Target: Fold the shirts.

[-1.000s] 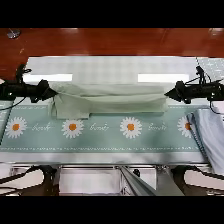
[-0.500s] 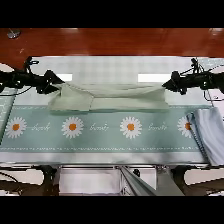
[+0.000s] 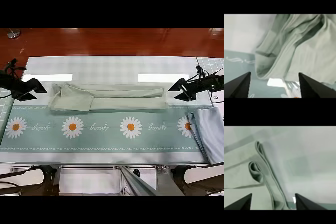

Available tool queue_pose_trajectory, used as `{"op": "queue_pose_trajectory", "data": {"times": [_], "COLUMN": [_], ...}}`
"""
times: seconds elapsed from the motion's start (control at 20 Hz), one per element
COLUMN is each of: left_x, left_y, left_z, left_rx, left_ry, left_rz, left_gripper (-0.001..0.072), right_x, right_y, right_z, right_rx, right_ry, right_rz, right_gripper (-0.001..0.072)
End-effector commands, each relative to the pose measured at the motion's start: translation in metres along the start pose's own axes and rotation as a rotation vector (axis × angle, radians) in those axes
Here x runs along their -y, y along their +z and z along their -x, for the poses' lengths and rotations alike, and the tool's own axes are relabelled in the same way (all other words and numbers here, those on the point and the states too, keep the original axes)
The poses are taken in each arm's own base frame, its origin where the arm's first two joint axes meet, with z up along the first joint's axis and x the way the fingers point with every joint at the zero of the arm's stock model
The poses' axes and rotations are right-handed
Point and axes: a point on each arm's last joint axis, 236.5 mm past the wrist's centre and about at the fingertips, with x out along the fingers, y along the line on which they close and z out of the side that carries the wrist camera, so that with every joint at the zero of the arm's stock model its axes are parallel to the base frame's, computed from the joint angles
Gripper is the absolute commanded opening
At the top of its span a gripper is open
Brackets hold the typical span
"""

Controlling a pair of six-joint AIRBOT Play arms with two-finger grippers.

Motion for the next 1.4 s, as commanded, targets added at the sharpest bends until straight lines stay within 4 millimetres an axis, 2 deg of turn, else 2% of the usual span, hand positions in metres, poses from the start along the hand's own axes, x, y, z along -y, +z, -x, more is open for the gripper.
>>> {"op": "queue_pose_trajectory", "data": {"times": [0.0,0.2,0.35,0.4,0.45,0.5,0.55,0.6,0.65,0.7,0.75,0.9,1.0,1.1,1.2,1.35], "left_x": [0.004,0.028,0.052,0.062,0.073,0.085,0.096,0.104,0.111,0.115,0.121,0.157,0.195,0.237,0.277,0.330], "left_y": [-0.002,-0.033,-0.047,-0.051,-0.053,-0.054,-0.056,-0.058,-0.060,-0.063,-0.066,-0.077,-0.089,-0.107,-0.126,-0.149], "left_z": [0.022,0.023,0.012,0.008,0.006,0.004,0.002,0.001,0.000,-0.001,-0.001,0.001,0.004,0.004,-0.002,-0.030], "left_rx": [0.161,0.147,0.111,0.103,0.103,0.108,0.114,0.116,0.113,0.107,0.102,0.089,0.092,0.111,0.148,0.189], "left_ry": [0.022,0.009,-0.007,-0.016,-0.029,-0.045,-0.060,-0.072,-0.083,-0.088,-0.105,-0.232,-0.334,-0.408,-0.444,-0.488], "left_rz": [-0.015,-0.094,-0.156,-0.174,-0.194,-0.218,-0.238,-0.254,-0.266,-0.281,-0.299,-0.336,-0.385,-0.463,-0.551,-0.554], "left_gripper": [0.0704,0.0704,0.0704,0.0704,0.0704,0.0704,0.0703,0.0700,0.0611,0.0204,0.0026,0.0027,0.0027,0.0027,0.0027,0.0026], "right_x": [0.008,-0.014,-0.031,-0.041,-0.049,-0.057,-0.062,-0.066,-0.071,-0.072,-0.072,-0.073,-0.076,-0.076,-0.077,-0.078], "right_y": [-0.020,-0.028,-0.034,-0.037,-0.040,-0.044,-0.049,-0.052,-0.054,-0.053,-0.049,-0.051,-0.069,-0.098,-0.131,-0.177], "right_z": [-0.019,-0.039,-0.050,-0.053,-0.055,-0.057,-0.057,-0.054,-0.045,-0.034,-0.017,0.038,0.072,0.099,0.118,0.131], "right_rx": [-0.106,-0.137,-0.159,-0.164,-0.171,-0.183,-0.202,-0.219,-0.229,-0.209,-0.172,-0.049,0.028,0.098,0.159,0.208], "right_ry": [-0.044,-0.006,0.031,0.052,0.067,0.075,0.077,0.083,0.087,0.084,0.061,-0.002,-0.008,-0.025,-0.040,-0.031], "right_rz": [0.035,0.089,0.109,0.124,0.134,0.152,0.170,0.178,0.194,0.205,0.227,0.295,0.337,0.377,0.413,0.411], "right_gripper": [0.0620,0.0620,0.0608,0.0553,0.0452,0.0263,0.0022,0.0020,0.0020,0.0019,0.0019,0.0019,0.0019,0.0019,0.0019,0.0019]}}
